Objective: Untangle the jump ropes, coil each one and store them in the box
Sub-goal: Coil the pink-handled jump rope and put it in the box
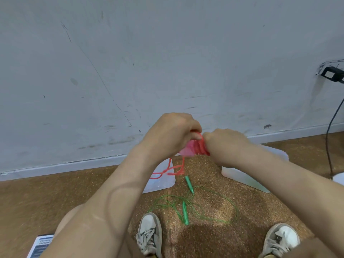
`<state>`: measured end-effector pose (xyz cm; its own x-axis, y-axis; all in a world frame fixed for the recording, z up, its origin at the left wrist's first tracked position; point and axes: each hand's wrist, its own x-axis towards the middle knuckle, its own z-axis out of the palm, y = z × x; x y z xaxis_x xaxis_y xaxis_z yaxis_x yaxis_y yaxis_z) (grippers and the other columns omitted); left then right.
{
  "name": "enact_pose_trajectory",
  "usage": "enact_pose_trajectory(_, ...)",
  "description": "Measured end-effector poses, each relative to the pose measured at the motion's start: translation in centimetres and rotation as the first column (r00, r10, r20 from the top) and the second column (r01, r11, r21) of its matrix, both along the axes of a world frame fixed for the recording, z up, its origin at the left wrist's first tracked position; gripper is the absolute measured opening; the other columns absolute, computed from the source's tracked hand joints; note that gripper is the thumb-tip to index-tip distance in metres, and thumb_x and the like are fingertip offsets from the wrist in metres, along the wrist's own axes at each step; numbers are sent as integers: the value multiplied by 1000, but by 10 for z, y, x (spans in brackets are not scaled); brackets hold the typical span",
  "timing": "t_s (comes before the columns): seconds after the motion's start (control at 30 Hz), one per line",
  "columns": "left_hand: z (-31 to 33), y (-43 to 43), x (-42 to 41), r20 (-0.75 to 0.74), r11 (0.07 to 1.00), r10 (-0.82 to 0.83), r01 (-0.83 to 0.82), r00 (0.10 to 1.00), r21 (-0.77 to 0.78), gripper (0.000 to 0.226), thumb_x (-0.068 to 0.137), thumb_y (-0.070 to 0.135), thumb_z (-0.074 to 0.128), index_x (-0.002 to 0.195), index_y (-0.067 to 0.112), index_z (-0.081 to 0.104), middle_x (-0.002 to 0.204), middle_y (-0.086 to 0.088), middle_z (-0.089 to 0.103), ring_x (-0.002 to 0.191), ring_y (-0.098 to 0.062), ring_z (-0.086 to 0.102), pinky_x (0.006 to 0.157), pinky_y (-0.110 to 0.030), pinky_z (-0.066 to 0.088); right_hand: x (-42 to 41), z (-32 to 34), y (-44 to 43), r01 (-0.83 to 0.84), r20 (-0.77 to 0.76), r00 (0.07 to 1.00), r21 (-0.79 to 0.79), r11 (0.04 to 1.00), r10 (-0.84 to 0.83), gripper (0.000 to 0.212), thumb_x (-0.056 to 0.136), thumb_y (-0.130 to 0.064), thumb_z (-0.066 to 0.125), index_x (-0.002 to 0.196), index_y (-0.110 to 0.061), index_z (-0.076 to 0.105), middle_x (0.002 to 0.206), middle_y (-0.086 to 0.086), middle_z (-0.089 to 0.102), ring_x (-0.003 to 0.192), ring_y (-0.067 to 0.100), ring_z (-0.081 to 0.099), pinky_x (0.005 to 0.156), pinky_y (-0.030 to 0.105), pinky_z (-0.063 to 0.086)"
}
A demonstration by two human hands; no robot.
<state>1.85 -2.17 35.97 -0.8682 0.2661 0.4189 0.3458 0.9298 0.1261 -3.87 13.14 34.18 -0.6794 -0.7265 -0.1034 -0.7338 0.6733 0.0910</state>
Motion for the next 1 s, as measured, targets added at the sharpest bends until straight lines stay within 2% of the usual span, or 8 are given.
enact_pose_trajectory(0.17,4,-7,1,335,889,7,-159,942,429,4,80,17,73,81,20,76,76,8,72,72,2,62,72,-22,50,6,24,8,-218,36,976,27,976,217,6,86,-17,56,90,-20,54,94,4,61,75,25,54,59,28,34)
enact_pose_trajectory(0.33,9,-21,4,562,641,-349,-247,749,727,2,78,16,75,75,16,75,68,7,71,65,-2,63,65,-16,51,15,39,10,-323,312,882,-143,935,353,27,77,-36,75,73,-23,52,63,-8,51,60,12,51,53,20,38)
enact_pose_trajectory(0.43,2,-27,2,538,412,-535,-355,651,839,14,71,25,80,72,13,74,69,-4,71,60,-9,65,60,-20,53,18,46,9,-249,405,838,-312,917,365,39,71,-41,82,66,-17,52,57,-8,48,49,6,44,50,18,36)
enact_pose_trajectory(0.57,-18,-22,-8,551,28,-404,-592,730,805,33,97,4,41,76,3,65,74,-23,68,55,-17,63,54,-24,52,9,50,13,-38,459,839,-487,873,293,32,69,-28,85,65,-17,55,56,-6,49,53,10,44,54,27,39)
enact_pose_trajectory(0.7,-13,-4,-3,474,78,-530,-516,703,853,5,86,7,52,85,4,56,71,-9,47,48,-11,42,38,-16,30,10,44,14,156,544,814,-542,826,203,30,68,-12,79,57,-18,52,44,-10,43,41,6,38,44,20,31)
enact_pose_trajectory(0.8,-18,-7,-5,497,14,-494,-565,713,825,24,90,10,47,73,9,63,57,-1,45,40,-5,36,37,-13,20,12,40,12,241,582,795,-562,791,171,26,67,-4,74,56,-14,52,40,-9,40,38,7,34,40,18,27)
enact_pose_trajectory(0.9,-22,-9,-6,518,73,-457,-550,723,832,21,93,-4,41,90,-1,61,54,-3,50,40,-6,38,37,-14,23,9,37,10,218,526,844,-509,833,100,22,67,-8,74,58,-13,55,43,-8,44,40,8,40,40,20,31)
enact_pose_trajectory(1.0,-21,-8,-1,536,144,-458,-535,709,832,28,88,-1,50,76,9,73,55,-2,56,41,-5,41,37,-14,24,7,36,8,126,426,901,-433,893,80,21,68,-17,76,61,-17,56,55,-3,52,54,14,50,51,26,39)
